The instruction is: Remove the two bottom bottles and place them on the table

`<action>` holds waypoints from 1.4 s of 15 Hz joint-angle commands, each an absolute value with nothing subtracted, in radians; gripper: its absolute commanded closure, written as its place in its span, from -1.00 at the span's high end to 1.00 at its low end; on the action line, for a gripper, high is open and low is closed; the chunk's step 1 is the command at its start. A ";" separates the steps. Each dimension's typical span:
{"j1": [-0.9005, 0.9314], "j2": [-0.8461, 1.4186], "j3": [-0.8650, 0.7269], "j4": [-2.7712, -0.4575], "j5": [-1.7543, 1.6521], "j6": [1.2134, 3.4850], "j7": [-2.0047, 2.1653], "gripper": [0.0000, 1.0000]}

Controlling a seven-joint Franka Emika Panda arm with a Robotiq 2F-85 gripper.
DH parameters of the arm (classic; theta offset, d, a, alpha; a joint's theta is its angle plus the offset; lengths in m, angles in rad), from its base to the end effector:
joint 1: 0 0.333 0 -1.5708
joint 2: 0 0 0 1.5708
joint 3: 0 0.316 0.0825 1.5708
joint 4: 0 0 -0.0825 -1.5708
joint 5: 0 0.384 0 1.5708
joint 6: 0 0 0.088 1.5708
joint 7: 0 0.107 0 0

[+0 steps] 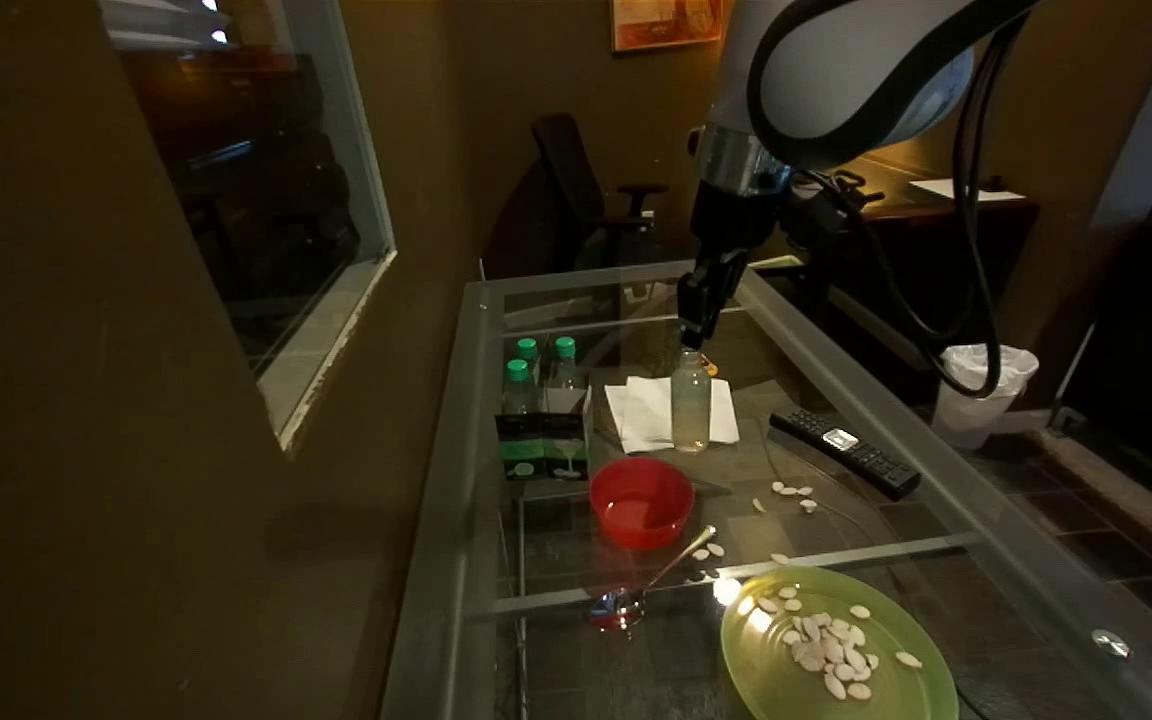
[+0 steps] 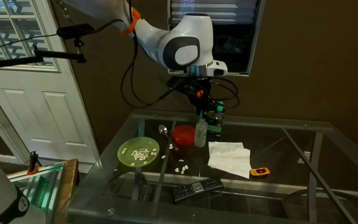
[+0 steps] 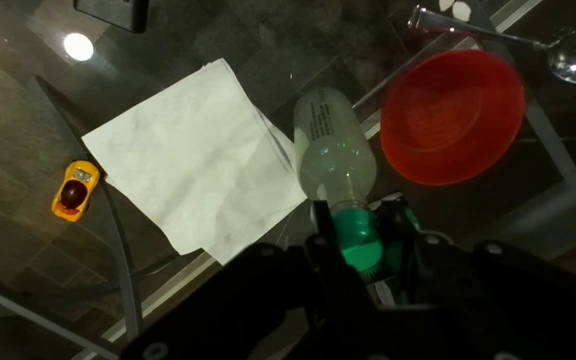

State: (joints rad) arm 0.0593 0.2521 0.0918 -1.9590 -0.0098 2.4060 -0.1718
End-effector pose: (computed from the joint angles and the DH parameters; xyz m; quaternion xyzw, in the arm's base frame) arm 0.6163 0.0911 0.3679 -0.9821 -0.1607 -0.0979 0.0066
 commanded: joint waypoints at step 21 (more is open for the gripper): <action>0.051 0.393 0.161 -1.708 0.030 2.413 -0.418 1.00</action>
State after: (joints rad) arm 0.0561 0.3308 0.1559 -1.8021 0.0181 2.4206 -0.4099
